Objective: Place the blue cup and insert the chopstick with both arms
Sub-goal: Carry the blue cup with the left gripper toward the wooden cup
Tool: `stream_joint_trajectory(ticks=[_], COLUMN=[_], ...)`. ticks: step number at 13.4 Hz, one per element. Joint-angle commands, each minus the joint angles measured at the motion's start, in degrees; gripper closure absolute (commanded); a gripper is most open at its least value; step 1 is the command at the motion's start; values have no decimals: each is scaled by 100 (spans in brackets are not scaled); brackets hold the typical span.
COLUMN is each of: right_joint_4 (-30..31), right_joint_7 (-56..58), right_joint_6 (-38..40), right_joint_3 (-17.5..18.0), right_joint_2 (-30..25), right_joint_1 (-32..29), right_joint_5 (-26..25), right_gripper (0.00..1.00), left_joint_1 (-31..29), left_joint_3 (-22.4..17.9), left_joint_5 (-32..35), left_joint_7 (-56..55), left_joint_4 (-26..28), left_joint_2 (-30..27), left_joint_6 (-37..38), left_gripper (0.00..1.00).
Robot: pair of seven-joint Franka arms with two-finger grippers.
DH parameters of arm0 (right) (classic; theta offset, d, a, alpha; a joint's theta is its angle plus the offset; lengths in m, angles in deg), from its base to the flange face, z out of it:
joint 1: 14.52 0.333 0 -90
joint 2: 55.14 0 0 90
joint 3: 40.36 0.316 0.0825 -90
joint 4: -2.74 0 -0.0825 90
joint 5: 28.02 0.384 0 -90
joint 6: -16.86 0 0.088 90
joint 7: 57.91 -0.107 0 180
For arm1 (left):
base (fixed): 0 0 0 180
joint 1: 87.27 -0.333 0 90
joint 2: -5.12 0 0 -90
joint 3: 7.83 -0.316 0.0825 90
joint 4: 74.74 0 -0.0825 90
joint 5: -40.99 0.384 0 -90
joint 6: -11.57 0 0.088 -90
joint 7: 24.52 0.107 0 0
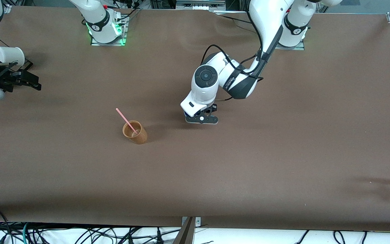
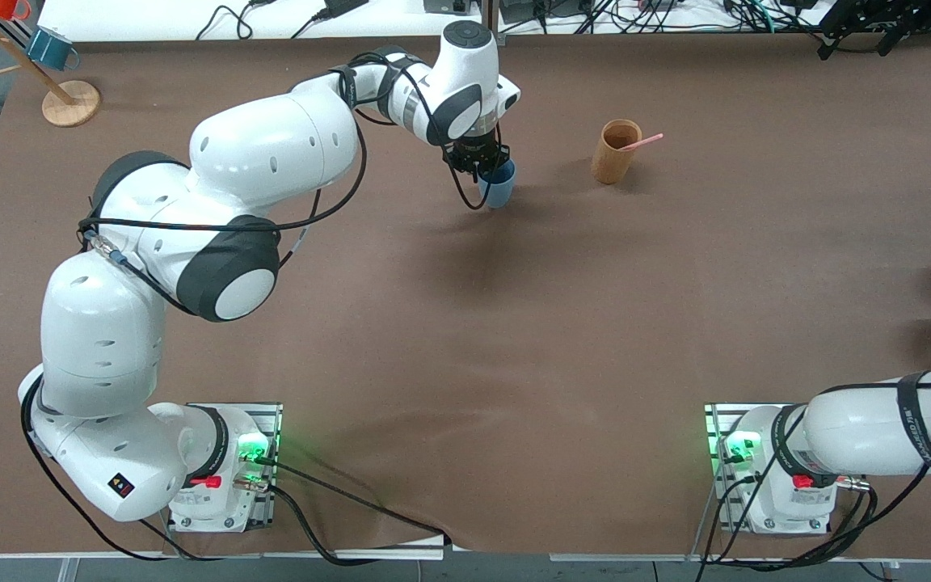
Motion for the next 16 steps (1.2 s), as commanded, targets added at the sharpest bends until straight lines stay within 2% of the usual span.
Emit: stream_joint_trajectory(ticks=[1,11,12,13,14,15,16], right_joint_4=[-27,-27,-27,-36,-36,-36,-36], right_joint_7=[53,70,70,79,70,70,44], right_joint_6=[52,52,70,192,228,219,219], right_joint_3=[4,4,13,31,31,31,31], right_joint_2=[-21,-13,-21,-21,-21,-13,-21], right_joint_1=[1,10,10,45,37,28,45], right_joint_5=[53,53,62,53,53,62,62], right_gripper=[0,0,0,0,0,0,0], left_joint_1=[122,174,174,174,174,174,174], left_joint_3=[-100,-100,-100,-100,-100,-100,-100], left_joint_5=[-90,-37,-37,-37,-46,-72,-90], left_joint_7=[-217,-225,-225,-217,-225,-225,-225], left_joint_4=[-209,-192,-192,-192,-192,-192,-192], left_joint_2=[185,405,405,396,396,379,361], left_joint_6=[-96,-466,-457,-465,-466,-466,-457], left_gripper=[100,100,97,83,63,46,39])
